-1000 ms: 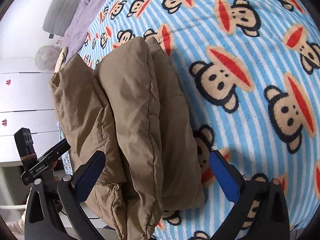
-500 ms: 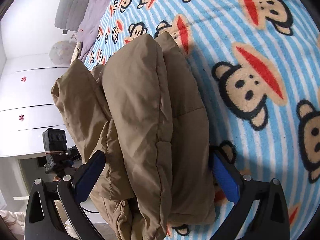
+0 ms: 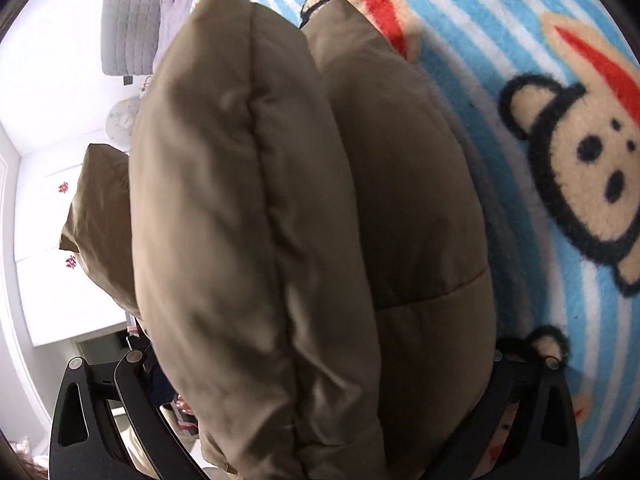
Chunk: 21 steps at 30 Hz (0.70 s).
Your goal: Fold large clothes
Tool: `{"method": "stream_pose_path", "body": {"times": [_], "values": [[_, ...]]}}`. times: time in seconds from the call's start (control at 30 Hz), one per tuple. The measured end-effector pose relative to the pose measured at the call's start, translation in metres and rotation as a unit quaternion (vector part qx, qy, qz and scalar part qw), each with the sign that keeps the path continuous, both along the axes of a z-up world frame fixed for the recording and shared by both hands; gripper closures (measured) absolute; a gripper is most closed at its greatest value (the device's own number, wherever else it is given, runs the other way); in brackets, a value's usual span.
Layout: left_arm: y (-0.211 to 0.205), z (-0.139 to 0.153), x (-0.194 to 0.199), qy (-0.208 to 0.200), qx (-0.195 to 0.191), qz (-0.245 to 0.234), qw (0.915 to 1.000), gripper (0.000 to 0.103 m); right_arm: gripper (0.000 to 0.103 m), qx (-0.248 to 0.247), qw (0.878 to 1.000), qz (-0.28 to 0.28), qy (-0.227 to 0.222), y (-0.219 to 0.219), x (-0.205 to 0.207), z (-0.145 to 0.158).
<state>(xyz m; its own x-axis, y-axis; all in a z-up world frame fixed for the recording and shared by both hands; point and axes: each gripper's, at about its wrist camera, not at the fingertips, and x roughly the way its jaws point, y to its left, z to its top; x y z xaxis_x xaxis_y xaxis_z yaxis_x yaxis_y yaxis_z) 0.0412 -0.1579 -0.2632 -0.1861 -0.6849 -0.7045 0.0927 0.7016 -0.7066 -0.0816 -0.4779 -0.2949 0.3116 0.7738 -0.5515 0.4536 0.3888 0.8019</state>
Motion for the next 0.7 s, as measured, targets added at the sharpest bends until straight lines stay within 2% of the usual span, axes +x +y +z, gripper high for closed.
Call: {"method": "stream_pose_path", "body": {"times": [0.07,0.17,0.4,0.57,0.7], "values": [[-0.007,0.012,-0.004,-0.021,0.001,-0.016,0.9997,0.007,0.009,0.005,1.0,-0.001,0.001,0.004,0.002,0.001],[-0.001,0.027,-0.004,-0.032,-0.013,-0.014,0.9993,0.018,0.02,0.012,1.0,-0.001,-0.013,0.01,0.006,0.011],[0.026,0.069,0.006,-0.077,-0.039,0.0,0.9963,0.019,0.022,0.017,0.998,0.019,-0.059,0.044,0.02,0.05],[0.069,0.091,0.028,-0.111,-0.043,0.014,0.9928,0.019,0.022,0.012,0.995,0.032,-0.09,0.088,0.05,0.075],[0.12,0.1,0.056,-0.126,-0.037,0.022,0.9911,0.019,0.022,0.009,0.993,0.043,-0.113,0.136,0.083,0.089]]}}
